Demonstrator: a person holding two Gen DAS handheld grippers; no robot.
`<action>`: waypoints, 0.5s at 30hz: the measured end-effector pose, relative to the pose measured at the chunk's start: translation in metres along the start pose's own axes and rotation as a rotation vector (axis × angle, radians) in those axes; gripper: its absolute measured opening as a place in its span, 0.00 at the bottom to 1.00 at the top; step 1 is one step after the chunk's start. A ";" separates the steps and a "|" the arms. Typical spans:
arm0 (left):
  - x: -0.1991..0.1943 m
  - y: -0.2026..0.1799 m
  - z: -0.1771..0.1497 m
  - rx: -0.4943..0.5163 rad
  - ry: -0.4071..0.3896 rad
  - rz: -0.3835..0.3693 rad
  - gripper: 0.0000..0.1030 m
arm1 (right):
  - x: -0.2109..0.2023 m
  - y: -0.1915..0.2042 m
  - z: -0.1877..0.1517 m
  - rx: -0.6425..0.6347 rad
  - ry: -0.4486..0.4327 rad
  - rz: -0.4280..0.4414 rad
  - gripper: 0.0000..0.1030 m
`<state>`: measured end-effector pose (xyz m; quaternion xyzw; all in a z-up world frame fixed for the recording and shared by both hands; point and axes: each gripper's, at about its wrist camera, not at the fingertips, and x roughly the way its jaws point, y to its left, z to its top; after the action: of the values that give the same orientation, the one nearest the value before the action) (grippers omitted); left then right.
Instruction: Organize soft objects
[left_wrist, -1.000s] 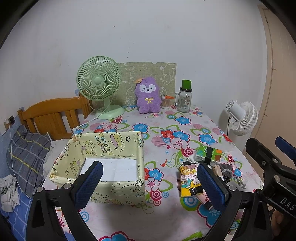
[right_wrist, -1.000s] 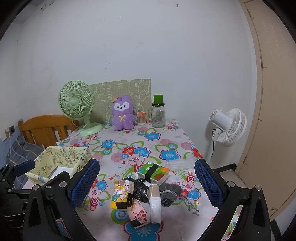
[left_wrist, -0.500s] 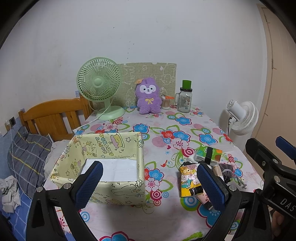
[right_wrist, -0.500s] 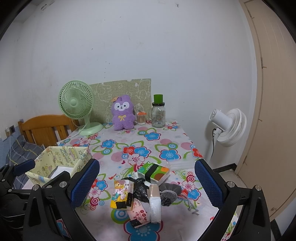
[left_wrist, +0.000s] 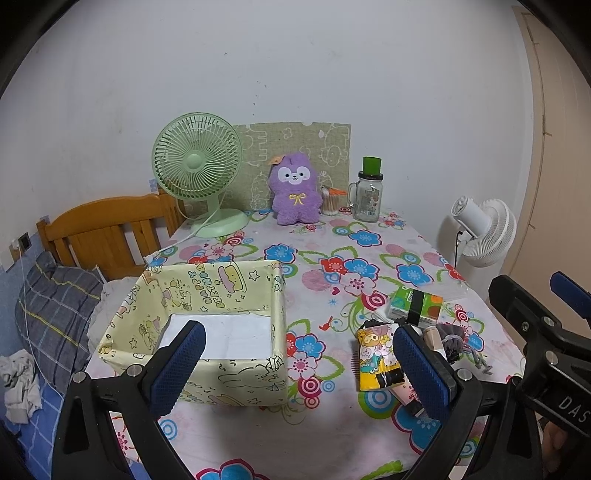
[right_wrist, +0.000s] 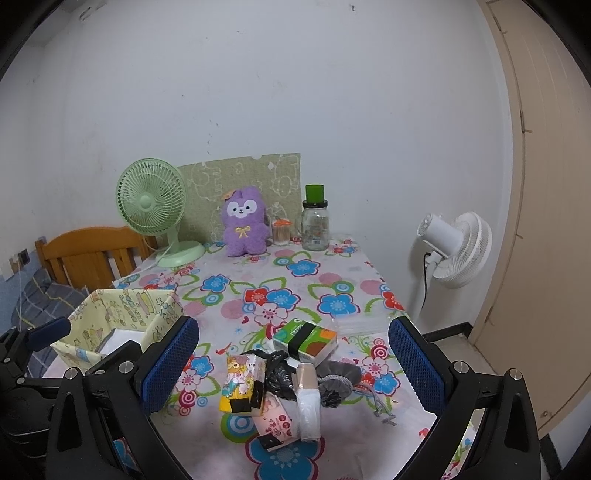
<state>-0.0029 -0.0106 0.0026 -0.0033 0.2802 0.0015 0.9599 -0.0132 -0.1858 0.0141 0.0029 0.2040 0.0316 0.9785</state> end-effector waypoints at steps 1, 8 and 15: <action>0.000 0.000 0.000 0.000 0.000 0.000 0.99 | 0.000 0.000 0.000 0.000 0.001 0.001 1.00; 0.004 0.002 0.000 0.001 0.011 -0.001 0.99 | 0.003 0.002 0.000 -0.005 0.012 -0.003 1.00; 0.013 -0.001 0.001 0.011 0.022 -0.012 0.99 | 0.011 0.002 0.002 -0.006 0.028 -0.008 1.00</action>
<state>0.0088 -0.0111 -0.0040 0.0003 0.2907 -0.0061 0.9568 -0.0024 -0.1832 0.0114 -0.0013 0.2175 0.0283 0.9757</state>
